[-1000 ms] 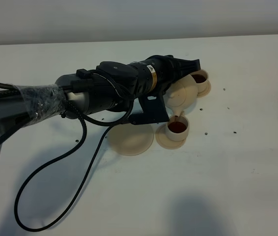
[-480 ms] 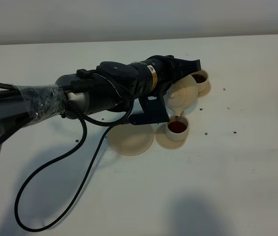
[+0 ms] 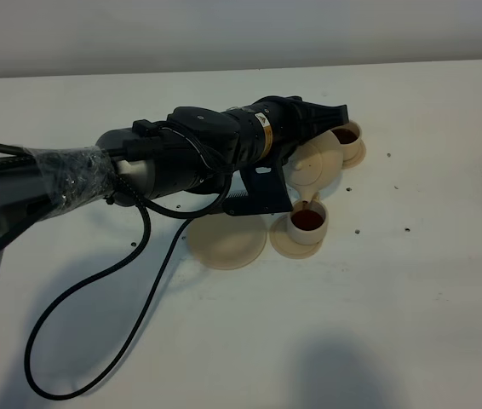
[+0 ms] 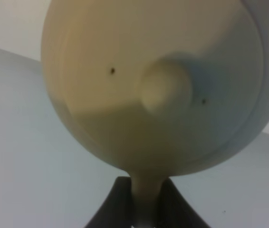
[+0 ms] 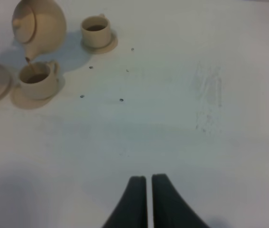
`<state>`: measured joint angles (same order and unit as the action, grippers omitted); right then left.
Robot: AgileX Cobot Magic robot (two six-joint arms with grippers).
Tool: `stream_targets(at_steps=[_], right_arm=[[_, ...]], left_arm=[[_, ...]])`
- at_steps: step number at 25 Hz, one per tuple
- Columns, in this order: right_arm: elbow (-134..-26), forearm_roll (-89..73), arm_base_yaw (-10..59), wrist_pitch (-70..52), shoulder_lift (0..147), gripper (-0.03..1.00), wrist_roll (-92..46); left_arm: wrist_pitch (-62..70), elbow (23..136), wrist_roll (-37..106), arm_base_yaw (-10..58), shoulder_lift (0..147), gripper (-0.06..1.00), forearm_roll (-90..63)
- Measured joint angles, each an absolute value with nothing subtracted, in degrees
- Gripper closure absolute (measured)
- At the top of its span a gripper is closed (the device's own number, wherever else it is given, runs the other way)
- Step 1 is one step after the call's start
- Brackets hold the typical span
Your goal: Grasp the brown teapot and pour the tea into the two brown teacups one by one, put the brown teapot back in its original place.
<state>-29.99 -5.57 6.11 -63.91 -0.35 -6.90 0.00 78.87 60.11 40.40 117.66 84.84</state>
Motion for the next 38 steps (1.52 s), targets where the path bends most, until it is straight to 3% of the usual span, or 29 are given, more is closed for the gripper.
stream_targets(at_steps=[38], right_arm=[[-29.99, -5.57, 6.11, -63.91, -0.35, 0.94, -6.9]], left_arm=[[-0.6, 78.87, 60.96, 40.4, 117.66, 0.86, 84.84]])
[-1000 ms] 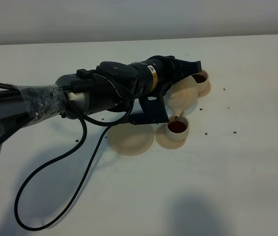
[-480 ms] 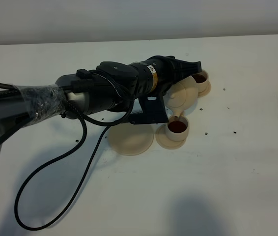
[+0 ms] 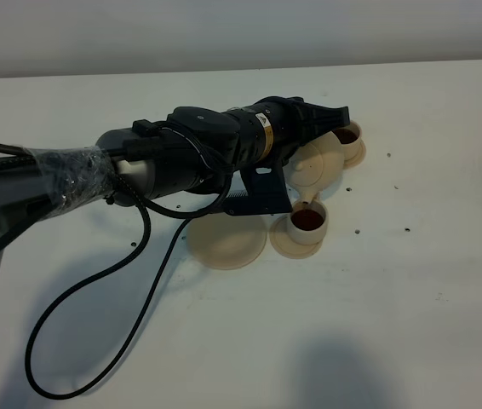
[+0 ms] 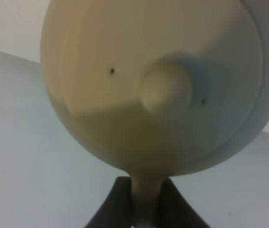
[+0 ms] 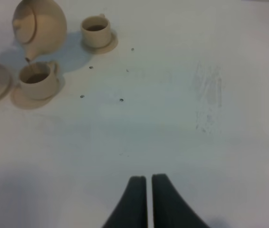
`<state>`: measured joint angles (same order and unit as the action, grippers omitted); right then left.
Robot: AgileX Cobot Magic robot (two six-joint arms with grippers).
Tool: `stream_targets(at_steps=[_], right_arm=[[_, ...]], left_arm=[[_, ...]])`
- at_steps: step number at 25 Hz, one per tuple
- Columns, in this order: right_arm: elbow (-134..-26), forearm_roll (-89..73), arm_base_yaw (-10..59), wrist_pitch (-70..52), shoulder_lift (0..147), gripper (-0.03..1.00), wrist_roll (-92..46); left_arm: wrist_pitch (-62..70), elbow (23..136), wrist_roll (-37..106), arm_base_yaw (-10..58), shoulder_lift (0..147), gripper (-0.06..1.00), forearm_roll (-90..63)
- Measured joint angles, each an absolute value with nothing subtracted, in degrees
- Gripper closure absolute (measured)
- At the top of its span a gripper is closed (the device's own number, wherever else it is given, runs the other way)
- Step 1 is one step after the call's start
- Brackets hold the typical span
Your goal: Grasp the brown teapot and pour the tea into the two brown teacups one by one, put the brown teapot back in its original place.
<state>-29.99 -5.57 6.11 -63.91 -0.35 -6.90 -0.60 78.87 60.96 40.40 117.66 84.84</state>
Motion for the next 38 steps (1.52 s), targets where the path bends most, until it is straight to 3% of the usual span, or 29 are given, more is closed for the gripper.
stream_targets(at_steps=[38], right_arm=[[-29.99, -5.57, 6.11, -63.91, -0.35, 0.94, -6.9]], left_arm=[[-0.68, 78.87, 61.8, 40.95, 117.66, 0.86, 84.97]])
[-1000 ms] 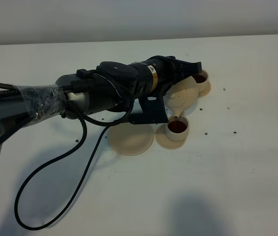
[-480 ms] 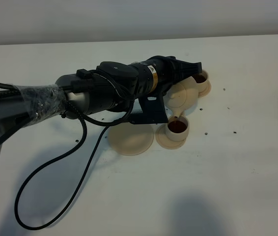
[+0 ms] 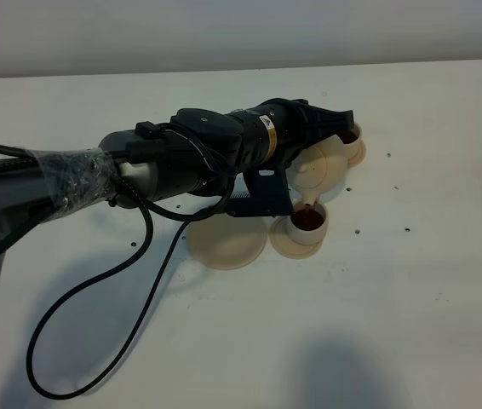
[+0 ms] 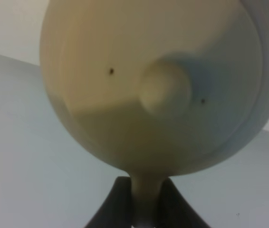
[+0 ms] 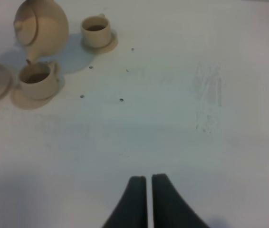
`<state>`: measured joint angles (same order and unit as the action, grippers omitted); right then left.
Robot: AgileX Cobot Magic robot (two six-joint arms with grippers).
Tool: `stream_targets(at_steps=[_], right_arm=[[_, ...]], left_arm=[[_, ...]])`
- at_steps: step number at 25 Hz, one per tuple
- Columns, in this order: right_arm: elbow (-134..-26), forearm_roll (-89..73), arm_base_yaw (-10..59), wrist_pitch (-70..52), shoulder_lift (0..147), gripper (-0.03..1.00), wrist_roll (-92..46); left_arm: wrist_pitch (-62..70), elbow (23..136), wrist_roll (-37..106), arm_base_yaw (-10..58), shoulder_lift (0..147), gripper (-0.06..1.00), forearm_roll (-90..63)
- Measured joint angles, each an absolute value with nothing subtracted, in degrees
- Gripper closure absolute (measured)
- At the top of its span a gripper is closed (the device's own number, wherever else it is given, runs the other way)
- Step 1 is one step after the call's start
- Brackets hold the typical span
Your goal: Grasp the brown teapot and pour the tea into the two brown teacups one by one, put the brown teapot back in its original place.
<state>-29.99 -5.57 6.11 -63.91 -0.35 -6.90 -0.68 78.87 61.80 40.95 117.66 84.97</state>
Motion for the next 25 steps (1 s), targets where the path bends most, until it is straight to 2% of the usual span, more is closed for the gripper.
stream_targets(at_steps=[25], right_arm=[[-29.99, -5.57, 6.11, -63.91, -0.35, 0.94, -6.85]], left_arm=[[-0.57, 78.87, 61.87, 40.95, 117.66, 0.86, 84.97]])
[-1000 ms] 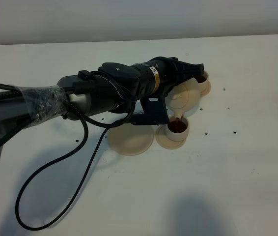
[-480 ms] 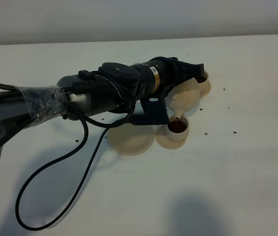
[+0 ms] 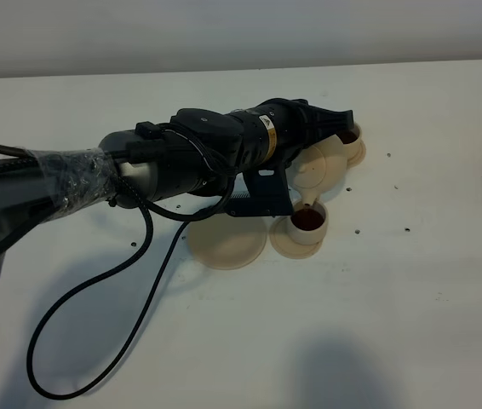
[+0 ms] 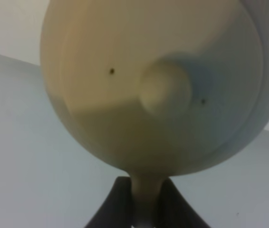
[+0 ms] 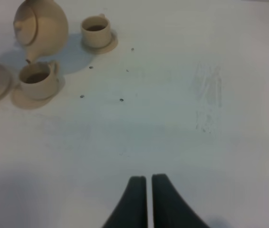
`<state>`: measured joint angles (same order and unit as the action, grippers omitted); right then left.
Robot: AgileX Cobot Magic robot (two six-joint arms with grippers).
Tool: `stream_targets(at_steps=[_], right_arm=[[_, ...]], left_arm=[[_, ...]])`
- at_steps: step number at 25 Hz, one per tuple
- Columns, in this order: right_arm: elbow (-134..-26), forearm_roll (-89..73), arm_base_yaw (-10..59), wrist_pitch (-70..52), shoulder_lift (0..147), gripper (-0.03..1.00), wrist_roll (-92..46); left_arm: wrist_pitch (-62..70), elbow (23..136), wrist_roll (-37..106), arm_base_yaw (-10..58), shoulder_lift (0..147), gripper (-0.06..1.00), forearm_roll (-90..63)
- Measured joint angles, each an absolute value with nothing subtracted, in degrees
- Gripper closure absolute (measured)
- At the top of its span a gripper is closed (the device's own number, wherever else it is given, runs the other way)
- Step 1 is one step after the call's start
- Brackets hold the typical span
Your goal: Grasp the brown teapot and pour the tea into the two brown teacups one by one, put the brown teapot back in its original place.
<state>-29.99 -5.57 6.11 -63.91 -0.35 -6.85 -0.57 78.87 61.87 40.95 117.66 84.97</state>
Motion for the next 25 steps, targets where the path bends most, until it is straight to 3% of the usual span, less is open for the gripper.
stream_targets(at_steps=[25], right_arm=[[-29.99, -5.57, 6.11, -63.91, -0.35, 0.94, -6.85]], left_arm=[[2.67, 78.69, 60.43, 40.95, 116.03, 0.86, 75.24]])
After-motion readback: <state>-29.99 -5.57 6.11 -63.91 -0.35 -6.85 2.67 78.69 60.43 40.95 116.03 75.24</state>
